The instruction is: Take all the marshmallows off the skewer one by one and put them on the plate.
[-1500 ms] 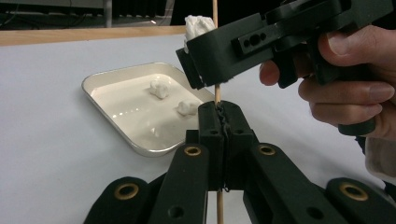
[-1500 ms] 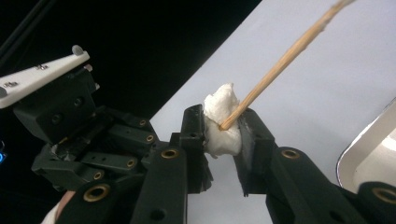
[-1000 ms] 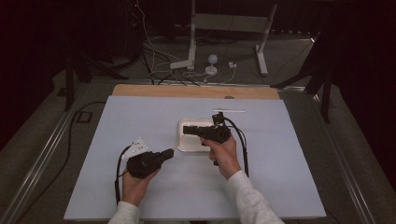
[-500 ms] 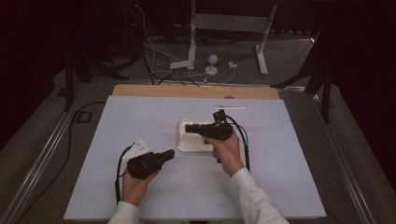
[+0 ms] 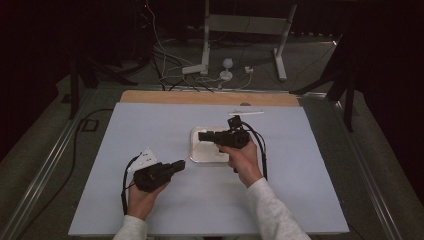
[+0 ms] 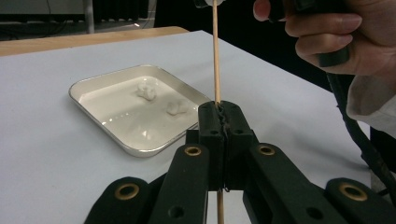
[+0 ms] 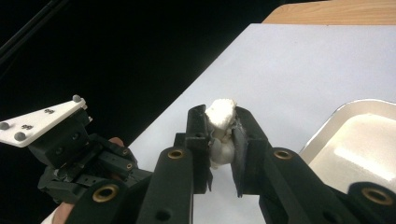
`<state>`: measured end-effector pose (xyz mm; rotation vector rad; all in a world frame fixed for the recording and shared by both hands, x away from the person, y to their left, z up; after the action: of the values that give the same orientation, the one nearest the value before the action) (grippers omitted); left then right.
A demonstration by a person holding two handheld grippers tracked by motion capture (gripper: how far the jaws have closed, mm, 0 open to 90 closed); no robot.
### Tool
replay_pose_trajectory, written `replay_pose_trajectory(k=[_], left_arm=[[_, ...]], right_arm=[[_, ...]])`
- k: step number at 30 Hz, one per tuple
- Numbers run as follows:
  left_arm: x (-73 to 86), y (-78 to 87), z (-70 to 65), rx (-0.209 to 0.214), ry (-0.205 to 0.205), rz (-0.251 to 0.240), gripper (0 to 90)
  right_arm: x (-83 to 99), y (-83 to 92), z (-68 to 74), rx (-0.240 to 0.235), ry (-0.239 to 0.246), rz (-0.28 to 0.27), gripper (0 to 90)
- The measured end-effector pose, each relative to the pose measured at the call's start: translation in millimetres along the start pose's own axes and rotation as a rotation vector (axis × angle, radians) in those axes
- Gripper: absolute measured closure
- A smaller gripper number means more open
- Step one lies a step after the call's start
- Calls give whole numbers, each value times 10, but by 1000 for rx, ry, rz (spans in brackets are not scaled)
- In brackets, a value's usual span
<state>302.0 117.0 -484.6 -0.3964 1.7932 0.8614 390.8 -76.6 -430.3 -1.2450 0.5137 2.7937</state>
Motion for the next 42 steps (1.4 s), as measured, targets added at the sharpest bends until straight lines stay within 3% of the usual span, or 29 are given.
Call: replay_pose_trajectory(k=[18, 33, 34, 35, 37, 39, 42], left_arm=[[-14, 56, 39, -6, -16, 15, 900], [-26, 103, 69, -12, -22, 22, 900], [-7, 113, 77, -25, -35, 42, 900], [17, 136, 106, -34, -34, 47, 900], [22, 192, 169, -35, 8, 20, 900], [-14, 192, 178, -27, 21, -3, 900], [-12, 144, 137, -28, 9, 12, 900]], right_arm=[[-38, 1, -51, 15, -5, -3, 800], [-66, 25, -111, 58, -4, -19, 806], [-75, 41, -117, 70, -2, -27, 811], [-106, 101, -141, 121, 8, -59, 813], [-200, 304, -221, 119, -27, -129, 814], [-259, 438, -226, 131, -6, -124, 811], [-266, 460, -184, 148, 33, -83, 805]])
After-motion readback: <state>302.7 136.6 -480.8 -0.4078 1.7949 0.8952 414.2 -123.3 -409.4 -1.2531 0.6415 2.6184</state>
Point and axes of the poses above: each handheld gripper's, and its own axes: y roughly backward along the jaws, x roughly out of its underside, z roughly to its left, the point moved 5 cm from there along -y, roughly forward along the jaws, and after that the axes turned 9 degrees about -x, right-handed, at the moved point
